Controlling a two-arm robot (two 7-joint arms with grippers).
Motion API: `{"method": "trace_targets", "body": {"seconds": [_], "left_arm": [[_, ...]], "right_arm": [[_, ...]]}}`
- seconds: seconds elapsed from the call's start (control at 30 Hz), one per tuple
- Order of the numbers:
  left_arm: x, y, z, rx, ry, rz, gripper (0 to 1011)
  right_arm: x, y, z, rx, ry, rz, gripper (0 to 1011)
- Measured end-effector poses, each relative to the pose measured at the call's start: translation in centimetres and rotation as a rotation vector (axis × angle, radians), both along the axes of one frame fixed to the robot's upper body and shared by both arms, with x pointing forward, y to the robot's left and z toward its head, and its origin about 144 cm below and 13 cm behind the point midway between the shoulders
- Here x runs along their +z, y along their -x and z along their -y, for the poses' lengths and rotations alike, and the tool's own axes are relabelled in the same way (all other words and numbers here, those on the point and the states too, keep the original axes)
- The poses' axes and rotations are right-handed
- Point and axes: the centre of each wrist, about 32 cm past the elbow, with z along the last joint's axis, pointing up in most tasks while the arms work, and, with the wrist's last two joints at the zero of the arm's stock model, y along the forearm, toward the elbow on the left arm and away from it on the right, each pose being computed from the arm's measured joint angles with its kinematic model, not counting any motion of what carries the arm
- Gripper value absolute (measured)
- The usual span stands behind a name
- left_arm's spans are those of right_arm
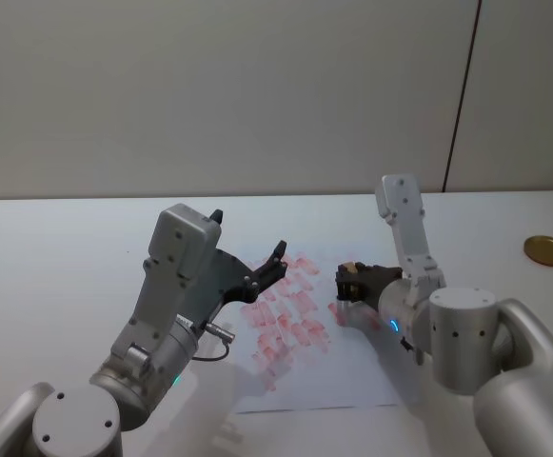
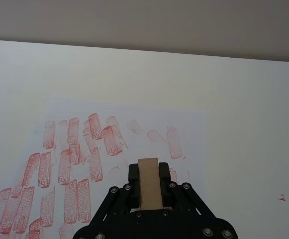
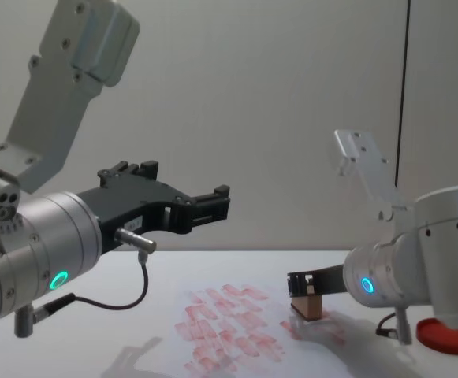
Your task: Use the one hand to pick up the stamp and affix it onto the A4 paper.
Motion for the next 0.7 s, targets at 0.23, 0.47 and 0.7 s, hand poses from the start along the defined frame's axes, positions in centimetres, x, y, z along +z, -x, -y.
{"method": "trace_targets", "body": {"seconds": [0.23, 0.47, 0.7], "left_arm": [[0.0, 0.0, 0.0, 0.0, 0.0, 0.0, 993], [0.0, 0.0, 0.0, 0.0, 0.0, 0.0, 993], [0.0, 0.0, 0.0, 0.0, 0.0, 0.0, 993]], "right_arm": [[0.02, -0.32, -0.18, -0.001, 0.015, -0.018, 224], [-0.04, -0.51, -0.28, 0.002, 0.029, -0.032, 224], [-0.16, -0.61, -0.46, 0.008, 0.041, -0.043, 224]]}}
